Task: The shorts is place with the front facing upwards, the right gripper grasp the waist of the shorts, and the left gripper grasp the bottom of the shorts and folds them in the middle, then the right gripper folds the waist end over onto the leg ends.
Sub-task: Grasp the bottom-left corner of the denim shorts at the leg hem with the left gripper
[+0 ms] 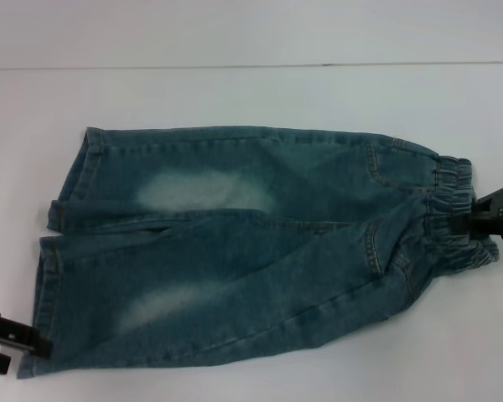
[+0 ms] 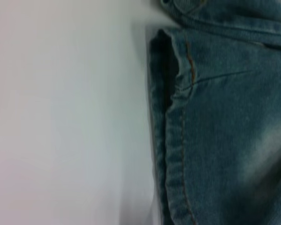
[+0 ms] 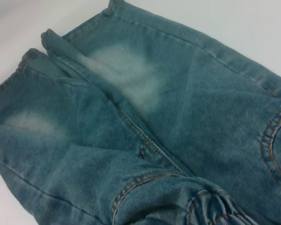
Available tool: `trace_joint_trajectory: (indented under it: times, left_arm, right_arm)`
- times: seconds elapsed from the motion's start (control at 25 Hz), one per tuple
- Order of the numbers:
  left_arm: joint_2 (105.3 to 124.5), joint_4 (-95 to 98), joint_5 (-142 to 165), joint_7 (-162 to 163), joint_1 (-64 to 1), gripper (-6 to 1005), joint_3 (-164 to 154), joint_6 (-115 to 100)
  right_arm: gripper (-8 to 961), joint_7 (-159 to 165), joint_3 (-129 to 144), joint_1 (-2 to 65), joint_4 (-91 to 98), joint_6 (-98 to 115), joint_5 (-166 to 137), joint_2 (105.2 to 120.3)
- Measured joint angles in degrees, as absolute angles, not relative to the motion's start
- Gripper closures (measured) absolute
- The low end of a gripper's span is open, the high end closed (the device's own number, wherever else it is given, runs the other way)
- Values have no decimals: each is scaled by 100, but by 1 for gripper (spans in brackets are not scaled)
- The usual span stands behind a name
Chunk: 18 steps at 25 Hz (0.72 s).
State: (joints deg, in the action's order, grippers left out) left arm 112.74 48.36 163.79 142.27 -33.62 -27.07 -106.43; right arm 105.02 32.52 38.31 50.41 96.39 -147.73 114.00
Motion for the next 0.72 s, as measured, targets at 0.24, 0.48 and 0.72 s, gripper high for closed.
trace_joint_trajectory:
  times: [0.24, 0.48, 0.72]
  left_arm:
    - [11297, 4628, 16375, 14229, -3359, 160, -2708, -10538]
    - [11323, 4561, 16349, 14182, -3394, 161, -2707, -10509]
    - [11333, 4558, 16230, 13969, -3403, 256, -2699, -10479]
  right_arm:
    - [912, 10476, 3252, 3850, 5046, 9579, -14762, 11399]
    - [912, 10485, 3252, 3880, 5046, 9506, -14748, 11400]
    - [911, 10507, 3248, 3914, 5038, 9440, -14747, 11399]
